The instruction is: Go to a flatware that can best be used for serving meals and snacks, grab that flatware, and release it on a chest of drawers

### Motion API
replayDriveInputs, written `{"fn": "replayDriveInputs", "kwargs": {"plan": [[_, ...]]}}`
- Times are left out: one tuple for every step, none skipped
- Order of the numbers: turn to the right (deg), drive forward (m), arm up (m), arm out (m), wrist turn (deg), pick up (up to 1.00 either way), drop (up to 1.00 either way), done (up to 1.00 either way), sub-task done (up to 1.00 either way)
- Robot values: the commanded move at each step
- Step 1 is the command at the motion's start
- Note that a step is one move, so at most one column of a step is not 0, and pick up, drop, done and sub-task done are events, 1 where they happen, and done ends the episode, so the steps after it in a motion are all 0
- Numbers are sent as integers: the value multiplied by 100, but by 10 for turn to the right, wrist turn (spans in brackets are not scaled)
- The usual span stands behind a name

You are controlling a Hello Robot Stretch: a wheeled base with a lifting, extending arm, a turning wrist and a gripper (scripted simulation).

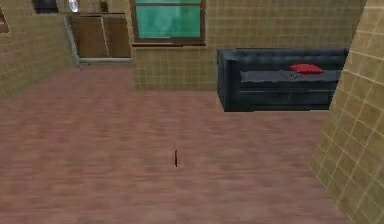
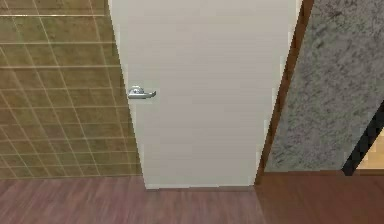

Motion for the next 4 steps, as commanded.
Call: {"fn": "replayDriveInputs", "kwargs": {"plan": [[0, 50, 0, 0, 0, 0, 0, 0, 0], [-420, 0, 0, 0, 0, 0, 0, 0, 0], [0, 55, 0, 0, 0, 0, 0, 0, 0], [-300, 0, 0, 0, 0, 0, 0, 0, 0]]}}
